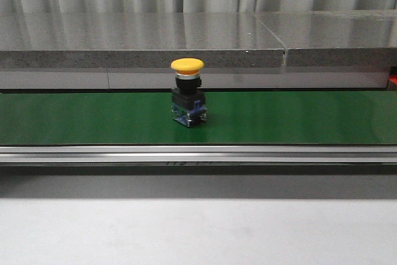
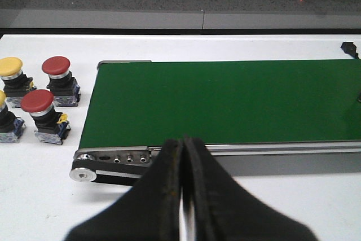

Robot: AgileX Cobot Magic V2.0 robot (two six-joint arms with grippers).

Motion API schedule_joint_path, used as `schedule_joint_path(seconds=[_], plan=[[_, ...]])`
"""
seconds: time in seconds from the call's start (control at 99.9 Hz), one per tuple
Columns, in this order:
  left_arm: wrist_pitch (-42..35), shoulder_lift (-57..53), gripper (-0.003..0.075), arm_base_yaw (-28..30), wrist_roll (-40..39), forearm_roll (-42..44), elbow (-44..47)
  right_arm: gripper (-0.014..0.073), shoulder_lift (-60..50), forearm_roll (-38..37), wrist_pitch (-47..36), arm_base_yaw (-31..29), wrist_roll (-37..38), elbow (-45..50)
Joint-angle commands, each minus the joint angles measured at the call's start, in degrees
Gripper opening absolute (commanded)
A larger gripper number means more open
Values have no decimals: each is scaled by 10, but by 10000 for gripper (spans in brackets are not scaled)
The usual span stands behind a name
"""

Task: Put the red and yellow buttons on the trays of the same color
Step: 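Lower the red button into the red tray and open the right gripper, then grasp the yellow button at the belt's end with the right gripper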

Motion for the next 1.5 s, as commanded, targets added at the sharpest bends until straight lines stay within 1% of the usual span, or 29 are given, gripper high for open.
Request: schedule_joint_path(seconds=[0.0, 0.07, 0.1, 0.14, 0.19, 0.36, 0.551, 0.701, 0.961, 1.091, 1.242, 1.492], plan=[[-40, 5, -19, -5, -5, -7, -16, 440, -39, 6, -23, -3, -7, -21], [-40, 5, -19, -5, -5, -7, -16, 570, -41, 6, -22, -3, -7, -27], [-40, 5, -19, -5, -5, -7, -16, 607, -41, 6, -18, -3, -7, -31], [-40, 5, -19, -5, -5, -7, -16, 646, -41, 6, -8, -3, -7, -38], [-40, 5, -19, -5, -5, -7, -16, 666, -43, 6, 6, -3, -7, -50], [-40, 5, -19, -5, -5, -7, -16, 665, -66, 16, 31, -3, -7, -82], [-40, 5, -19, -5, -5, -7, -16, 665, -134, 27, 49, 2, -7, -84], [-40, 5, -19, -5, -5, -7, -16, 665, -184, 28, 96, 12, -8, -82], [-40, 5, -19, -5, -5, -7, -16, 665, -251, 34, 202, 61, -12, -82], [-40, 5, -19, -5, -5, -7, -16, 665, -275, 35, 236, 90, -12, -77], [-40, 5, -19, -5, -5, -7, -16, 665, -319, 36, 230, 120, -12, -14], [-40, 5, -19, -5, -5, -7, -16, 665, -416, 36, 160, 164, -35, 173]])
